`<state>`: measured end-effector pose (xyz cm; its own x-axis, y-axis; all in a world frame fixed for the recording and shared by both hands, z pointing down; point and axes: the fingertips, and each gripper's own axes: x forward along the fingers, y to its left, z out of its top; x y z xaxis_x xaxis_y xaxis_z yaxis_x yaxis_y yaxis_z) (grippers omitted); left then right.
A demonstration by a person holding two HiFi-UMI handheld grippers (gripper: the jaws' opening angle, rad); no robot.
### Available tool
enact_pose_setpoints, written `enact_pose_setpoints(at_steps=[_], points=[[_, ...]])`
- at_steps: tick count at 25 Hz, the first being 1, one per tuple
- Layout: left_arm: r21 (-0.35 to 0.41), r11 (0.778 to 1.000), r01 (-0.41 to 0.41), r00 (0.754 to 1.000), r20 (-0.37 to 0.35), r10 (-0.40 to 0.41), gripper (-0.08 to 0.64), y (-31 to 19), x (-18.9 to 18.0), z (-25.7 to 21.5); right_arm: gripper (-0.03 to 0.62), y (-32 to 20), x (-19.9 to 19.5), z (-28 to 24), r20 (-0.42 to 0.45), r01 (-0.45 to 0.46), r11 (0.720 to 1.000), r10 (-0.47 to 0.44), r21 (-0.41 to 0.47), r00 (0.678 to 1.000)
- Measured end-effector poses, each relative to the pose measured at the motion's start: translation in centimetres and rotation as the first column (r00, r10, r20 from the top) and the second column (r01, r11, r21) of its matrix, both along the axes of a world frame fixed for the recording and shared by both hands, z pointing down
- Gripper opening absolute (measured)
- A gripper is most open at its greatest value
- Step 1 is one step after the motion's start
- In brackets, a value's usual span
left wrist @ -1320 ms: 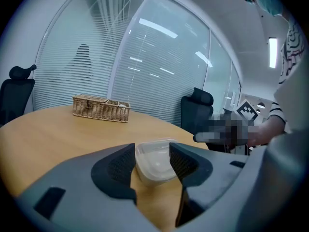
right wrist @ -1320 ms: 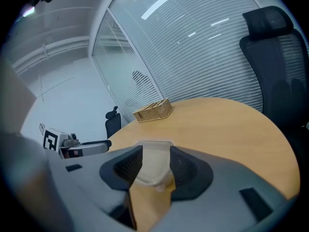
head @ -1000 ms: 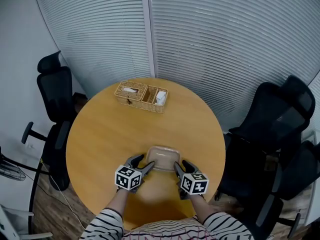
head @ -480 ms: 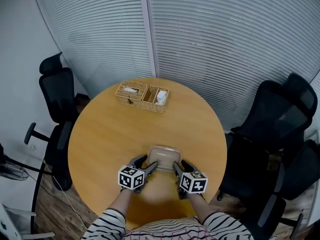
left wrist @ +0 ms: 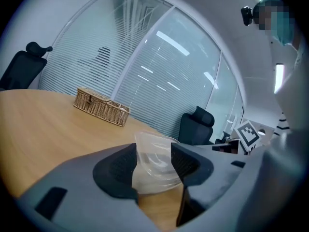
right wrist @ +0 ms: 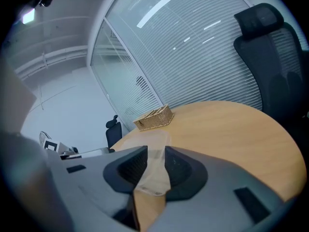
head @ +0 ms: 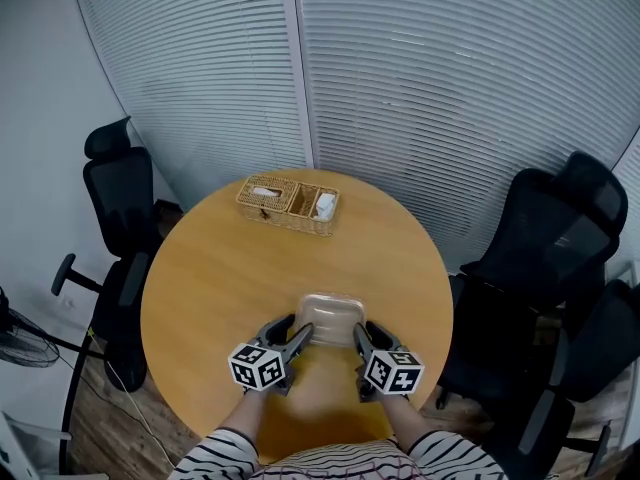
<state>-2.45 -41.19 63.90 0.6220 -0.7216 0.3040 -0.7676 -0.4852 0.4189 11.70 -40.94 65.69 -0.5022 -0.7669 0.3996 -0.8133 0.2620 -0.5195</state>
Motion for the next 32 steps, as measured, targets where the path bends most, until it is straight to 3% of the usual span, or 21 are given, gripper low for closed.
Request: enact_pose_setpoints(at_steps=[4,12,23,32], points=[[0.035,0.999,0.033,0.998,-0.051,-0.032,0.233,0.3,-0.8,-2.0,0.099,0.2,-0.1,-2.6,0.031,-0.030,0.999,0.029,0.045,0.999],[0.088,0.991,0.105,0.991,-0.098,-0.096,0.064,2.1,-3.1,-5.3,0.055,2.2,-0.2,-5.8,0.052,-0.089,0.992,0.084,0.087,0.995],[0.154,0.979,0.131,0.982,-0.154,-0.108,0.044,7.2,-4.7,-10.3,0.041,6.9,-1.5,-10.2,0.093,-0.118,0.984,0.106,0.135,0.990],[0.176,0.974,0.140,0.979,-0.169,-0.110,0.044,13.2,-8.7,-12.3,0.041,12.0,-5.4,-13.0,0.102,-0.099,0.978,0.082,0.181,0.991]])
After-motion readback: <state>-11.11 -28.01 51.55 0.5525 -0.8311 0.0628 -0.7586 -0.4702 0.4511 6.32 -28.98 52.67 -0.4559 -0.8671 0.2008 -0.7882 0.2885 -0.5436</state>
